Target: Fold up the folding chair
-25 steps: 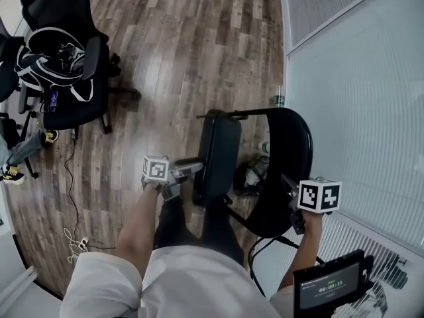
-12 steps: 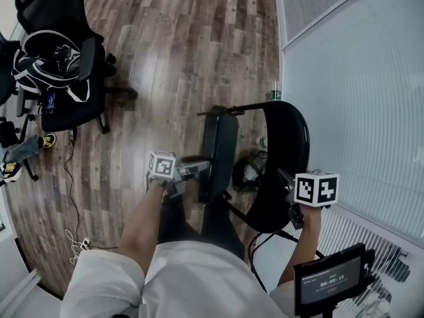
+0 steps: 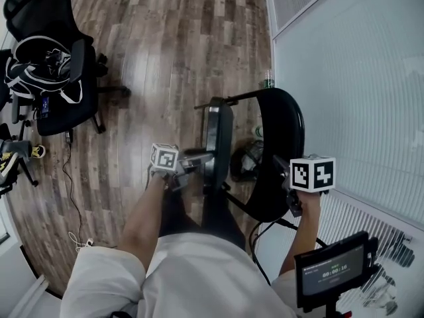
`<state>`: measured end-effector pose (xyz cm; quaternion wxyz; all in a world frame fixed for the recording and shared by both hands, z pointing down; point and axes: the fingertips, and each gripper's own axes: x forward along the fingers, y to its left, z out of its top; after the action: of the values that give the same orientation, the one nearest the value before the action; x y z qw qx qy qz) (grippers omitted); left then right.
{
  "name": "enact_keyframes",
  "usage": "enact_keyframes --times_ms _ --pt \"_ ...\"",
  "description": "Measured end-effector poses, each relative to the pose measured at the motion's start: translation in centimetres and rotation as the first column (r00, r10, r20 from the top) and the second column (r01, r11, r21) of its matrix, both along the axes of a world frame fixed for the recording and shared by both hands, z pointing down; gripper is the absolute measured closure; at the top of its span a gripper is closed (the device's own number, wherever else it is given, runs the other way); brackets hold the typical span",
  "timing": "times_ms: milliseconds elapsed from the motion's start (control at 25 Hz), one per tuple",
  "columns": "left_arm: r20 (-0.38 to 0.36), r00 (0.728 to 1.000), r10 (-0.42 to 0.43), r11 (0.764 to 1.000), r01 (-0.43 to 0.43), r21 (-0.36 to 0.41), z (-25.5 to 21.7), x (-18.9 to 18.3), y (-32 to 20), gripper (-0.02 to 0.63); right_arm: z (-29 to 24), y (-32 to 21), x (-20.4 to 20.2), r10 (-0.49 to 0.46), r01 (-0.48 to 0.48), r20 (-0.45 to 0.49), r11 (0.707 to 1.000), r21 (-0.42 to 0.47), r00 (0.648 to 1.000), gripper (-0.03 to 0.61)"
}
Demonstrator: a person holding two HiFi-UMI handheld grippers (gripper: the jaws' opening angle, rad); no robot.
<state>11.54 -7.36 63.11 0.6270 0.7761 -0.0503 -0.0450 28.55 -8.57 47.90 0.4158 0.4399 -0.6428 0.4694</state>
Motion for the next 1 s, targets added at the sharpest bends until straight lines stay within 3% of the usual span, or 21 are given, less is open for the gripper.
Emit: enact_keyframes --times_ms 280,1000 --pt "0.003 1.000 -0.003 1.000 0.003 -0.005 0.3 0.6 -0.3 0.417 0.3 -0.2 0.2 -0.002 0.002 -0.003 1.000 0.002 1.000 0.477" --pt "-0.012 0.995 0.099 0.995 -0.099 0.010 -0.6 5.4 0.4 0.420 0.1 0.2 0.9 -0.020 0.020 -0.002 1.000 0.001 1.000 0.454"
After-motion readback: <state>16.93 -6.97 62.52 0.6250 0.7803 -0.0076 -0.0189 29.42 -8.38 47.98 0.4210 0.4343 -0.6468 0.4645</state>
